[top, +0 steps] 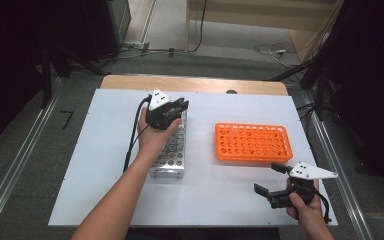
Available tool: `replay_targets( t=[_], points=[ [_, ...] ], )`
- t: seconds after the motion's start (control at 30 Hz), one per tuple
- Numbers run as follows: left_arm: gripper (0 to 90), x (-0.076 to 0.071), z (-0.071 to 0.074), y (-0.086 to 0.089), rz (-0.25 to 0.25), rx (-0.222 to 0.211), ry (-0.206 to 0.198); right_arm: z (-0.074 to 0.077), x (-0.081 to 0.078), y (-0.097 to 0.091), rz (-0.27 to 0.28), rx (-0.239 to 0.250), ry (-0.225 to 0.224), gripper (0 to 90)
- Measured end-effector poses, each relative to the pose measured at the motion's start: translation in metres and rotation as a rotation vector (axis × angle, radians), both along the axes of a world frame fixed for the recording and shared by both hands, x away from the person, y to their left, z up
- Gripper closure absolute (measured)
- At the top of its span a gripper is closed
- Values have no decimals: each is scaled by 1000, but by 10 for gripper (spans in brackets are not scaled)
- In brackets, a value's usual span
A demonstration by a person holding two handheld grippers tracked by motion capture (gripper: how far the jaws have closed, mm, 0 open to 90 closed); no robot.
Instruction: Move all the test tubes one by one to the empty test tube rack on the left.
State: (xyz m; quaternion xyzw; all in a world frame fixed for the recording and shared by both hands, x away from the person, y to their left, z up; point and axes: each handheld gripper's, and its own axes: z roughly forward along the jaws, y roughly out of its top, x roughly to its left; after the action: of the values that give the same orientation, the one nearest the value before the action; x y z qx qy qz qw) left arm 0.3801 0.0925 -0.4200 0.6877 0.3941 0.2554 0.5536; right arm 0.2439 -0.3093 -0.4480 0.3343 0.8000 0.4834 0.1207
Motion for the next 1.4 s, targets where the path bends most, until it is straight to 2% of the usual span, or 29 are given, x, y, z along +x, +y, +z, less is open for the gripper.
replay_targets(
  t=[0.2,0.5,0.8,1.0,1.4],
  points=[
    [761,-1,-2,-1,2,25,24,0,0,1,3,-4,1,0],
    [760,-6,-5,-6,15,97,40,-1,0,1,2,-7,2,0],
    [759,-6,-9,-6,12,110,75,-1,-1,2,3,-9,4,0],
    [758,-7,-12,-7,6,150,93,-1,0,1,1,-12,5,0],
    [733,-6,-13,-5,-15,142,126,-2,0,2,2,-14,7,0]
  ],
)
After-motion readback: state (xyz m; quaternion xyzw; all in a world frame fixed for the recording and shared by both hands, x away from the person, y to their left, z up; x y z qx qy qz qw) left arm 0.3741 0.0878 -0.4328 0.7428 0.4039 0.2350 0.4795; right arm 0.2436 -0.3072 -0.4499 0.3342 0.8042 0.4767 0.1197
